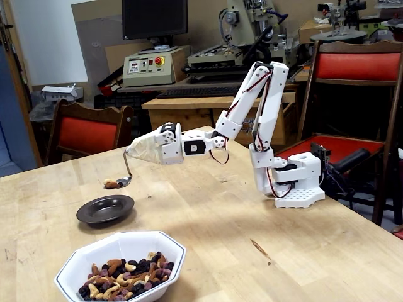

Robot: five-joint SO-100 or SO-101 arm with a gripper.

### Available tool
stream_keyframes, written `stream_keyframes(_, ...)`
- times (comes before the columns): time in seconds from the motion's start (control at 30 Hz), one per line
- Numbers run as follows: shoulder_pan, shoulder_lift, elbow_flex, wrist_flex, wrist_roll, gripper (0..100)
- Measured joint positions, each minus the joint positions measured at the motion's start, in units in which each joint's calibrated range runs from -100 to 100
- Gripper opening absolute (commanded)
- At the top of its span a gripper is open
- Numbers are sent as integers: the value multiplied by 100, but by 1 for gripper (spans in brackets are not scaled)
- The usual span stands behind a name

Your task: Use spoon to take food

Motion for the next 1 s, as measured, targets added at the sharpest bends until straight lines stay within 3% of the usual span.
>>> stream_keyframes(1.0,0,1150,0,-720,0,4)
